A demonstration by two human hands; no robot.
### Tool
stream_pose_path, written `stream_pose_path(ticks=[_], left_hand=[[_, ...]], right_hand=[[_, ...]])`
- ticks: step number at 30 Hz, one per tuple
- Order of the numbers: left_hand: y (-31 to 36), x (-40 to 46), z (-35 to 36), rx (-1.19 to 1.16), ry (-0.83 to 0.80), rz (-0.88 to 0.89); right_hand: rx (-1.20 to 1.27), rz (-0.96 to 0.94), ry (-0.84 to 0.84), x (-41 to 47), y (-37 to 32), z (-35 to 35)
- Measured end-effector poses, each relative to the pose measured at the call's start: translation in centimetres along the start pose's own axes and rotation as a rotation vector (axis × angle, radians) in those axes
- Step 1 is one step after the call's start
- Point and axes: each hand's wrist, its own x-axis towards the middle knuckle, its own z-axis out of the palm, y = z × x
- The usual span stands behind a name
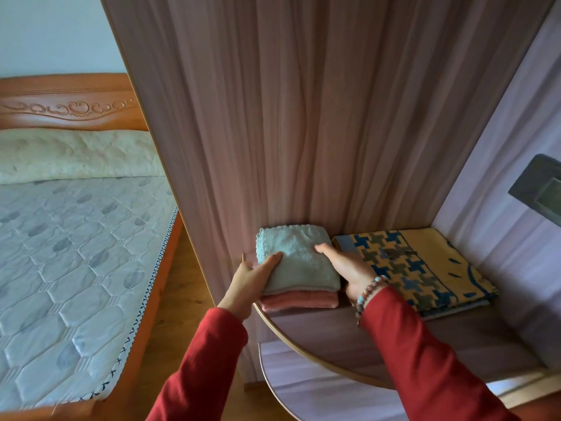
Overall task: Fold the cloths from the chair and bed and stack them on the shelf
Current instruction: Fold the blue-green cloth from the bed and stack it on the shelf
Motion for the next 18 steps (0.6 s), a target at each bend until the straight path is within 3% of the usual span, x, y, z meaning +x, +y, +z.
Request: stream_pose_path(ticks=[3, 10, 18], left_hand=[[0.9, 0.0, -0.2, -0.078, -0.015, -0.019], [1.9, 0.3, -1.1, -0.287, -0.232, -0.239], [4.9, 0.2, 1.3, -0.280, -0.438, -0.185]], right_hand=[[0.054, 0.052, -0.085, -0.2, -0.6, 0.0], [0.344, 0.121, -0.349, -1.7, -1.7, -1.3], [0.439, 0.055, -0.457, -2.8, -2.1, -3.6]])
